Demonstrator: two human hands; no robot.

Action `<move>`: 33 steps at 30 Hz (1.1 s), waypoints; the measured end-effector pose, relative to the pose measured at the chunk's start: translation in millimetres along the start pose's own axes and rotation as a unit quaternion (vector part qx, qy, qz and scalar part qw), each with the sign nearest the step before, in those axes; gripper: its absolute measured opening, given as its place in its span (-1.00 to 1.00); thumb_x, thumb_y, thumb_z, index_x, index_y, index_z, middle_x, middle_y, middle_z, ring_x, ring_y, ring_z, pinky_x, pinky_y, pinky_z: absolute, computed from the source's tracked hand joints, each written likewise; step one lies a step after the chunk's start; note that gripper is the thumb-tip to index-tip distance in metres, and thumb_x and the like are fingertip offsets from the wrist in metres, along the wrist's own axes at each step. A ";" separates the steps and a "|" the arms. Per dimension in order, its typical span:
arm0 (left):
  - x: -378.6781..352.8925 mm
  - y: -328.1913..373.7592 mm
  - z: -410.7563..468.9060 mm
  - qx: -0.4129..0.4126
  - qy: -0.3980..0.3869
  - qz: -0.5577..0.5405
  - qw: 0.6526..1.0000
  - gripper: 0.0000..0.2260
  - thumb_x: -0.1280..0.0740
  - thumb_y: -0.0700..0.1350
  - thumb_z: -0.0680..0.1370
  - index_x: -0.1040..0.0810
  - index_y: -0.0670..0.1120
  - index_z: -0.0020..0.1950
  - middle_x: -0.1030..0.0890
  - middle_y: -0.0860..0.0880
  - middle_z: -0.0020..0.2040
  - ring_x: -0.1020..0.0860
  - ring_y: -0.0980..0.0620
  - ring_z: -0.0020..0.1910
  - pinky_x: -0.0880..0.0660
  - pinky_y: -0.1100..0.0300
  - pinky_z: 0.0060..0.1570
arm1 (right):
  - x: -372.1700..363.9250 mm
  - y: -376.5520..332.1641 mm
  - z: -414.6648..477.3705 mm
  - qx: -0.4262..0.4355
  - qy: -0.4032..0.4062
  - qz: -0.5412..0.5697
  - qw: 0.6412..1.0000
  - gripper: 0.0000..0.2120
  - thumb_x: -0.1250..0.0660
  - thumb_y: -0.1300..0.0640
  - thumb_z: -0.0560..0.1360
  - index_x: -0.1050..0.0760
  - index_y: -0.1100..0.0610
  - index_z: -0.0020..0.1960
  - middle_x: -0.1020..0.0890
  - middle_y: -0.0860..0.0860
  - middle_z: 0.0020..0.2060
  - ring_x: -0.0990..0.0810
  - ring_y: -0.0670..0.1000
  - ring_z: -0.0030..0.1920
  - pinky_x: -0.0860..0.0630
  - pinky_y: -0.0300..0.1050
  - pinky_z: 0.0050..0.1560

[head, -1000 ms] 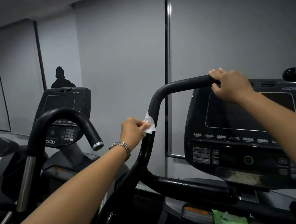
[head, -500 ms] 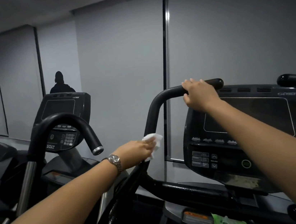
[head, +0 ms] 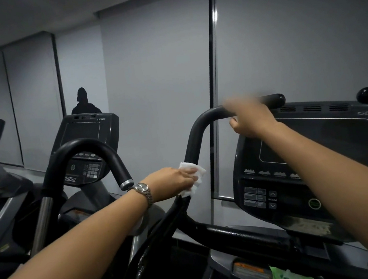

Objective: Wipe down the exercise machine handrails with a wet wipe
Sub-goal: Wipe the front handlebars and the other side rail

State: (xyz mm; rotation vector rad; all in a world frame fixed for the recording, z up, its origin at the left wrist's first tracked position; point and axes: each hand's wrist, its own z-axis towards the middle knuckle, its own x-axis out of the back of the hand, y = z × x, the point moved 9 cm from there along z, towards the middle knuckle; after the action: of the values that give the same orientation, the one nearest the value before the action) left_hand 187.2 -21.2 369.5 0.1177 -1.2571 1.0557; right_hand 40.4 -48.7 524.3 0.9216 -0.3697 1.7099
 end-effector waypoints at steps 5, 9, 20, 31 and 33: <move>5.2 1.6 10.6 0.075 0.076 -0.024 0.994 -0.92 -0.29 -0.28 0.55 -0.54 -0.22 0.03 -0.19 -0.12 0.51 -0.08 0.00 0.52 -0.48 0.09 0.13 | -6.5 2.4 5.1 -0.001 -0.001 0.007 1.000 -0.47 -0.15 0.11 0.58 -0.13 0.07 0.53 -0.23 0.07 0.50 -0.24 0.18 0.46 -0.17 0.12 0.44; -4.1 -0.8 -2.8 0.100 0.064 -0.077 0.990 -0.90 -0.29 -0.21 0.56 -0.58 -0.20 -0.07 -0.19 -0.09 0.52 -0.28 -0.05 0.45 -0.51 0.02 0.06 | -15.6 -14.0 -8.7 0.030 0.016 0.075 0.997 -0.50 -0.17 0.11 0.57 -0.22 0.10 0.50 -0.23 0.08 0.50 -0.40 0.04 0.37 -0.31 0.11 0.37; 23.5 -9.0 -15.3 0.163 0.217 -0.126 0.954 -0.88 -0.39 -0.33 0.39 -0.46 -0.23 -0.19 -0.43 -0.21 -0.08 -0.30 0.02 -0.30 -0.29 0.22 -0.36 | -57.7 -89.4 -89.8 0.154 0.135 0.309 0.929 -0.81 -0.46 0.36 0.36 -0.68 0.18 -0.06 -0.72 0.03 -0.18 -0.69 -0.01 -0.26 -0.65 -0.03 -0.22; 19.5 -21.4 -59.0 0.347 0.095 -0.289 0.887 -0.79 -0.52 -0.04 0.38 -0.63 -0.13 -0.09 -0.65 -0.06 -0.10 -0.59 0.01 -0.10 -0.52 0.18 -0.06 | -89.8 -110.6 -82.5 0.215 0.157 0.187 0.946 -0.82 -0.42 0.19 0.47 -0.64 0.18 0.05 -0.70 0.07 -0.01 -0.69 0.12 -0.11 -0.64 0.05 -0.23; 27.8 -2.1 -68.1 0.322 0.049 -0.276 0.904 -0.84 -0.49 -0.05 0.40 -0.67 -0.10 -0.10 -0.67 -0.03 -0.14 -0.61 0.05 -0.14 -0.51 0.22 -0.08 | -91.8 -114.3 -82.3 0.233 0.184 0.154 0.942 -0.86 -0.41 0.18 0.47 -0.64 0.20 0.00 -0.69 0.07 -0.05 -0.66 0.14 -0.14 -0.62 0.03 -0.29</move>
State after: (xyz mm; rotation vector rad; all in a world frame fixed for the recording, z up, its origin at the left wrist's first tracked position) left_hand 235.2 34.5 368.0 0.8674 -0.6692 0.9166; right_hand 121.4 -17.0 380.4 0.8792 0.1616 2.2680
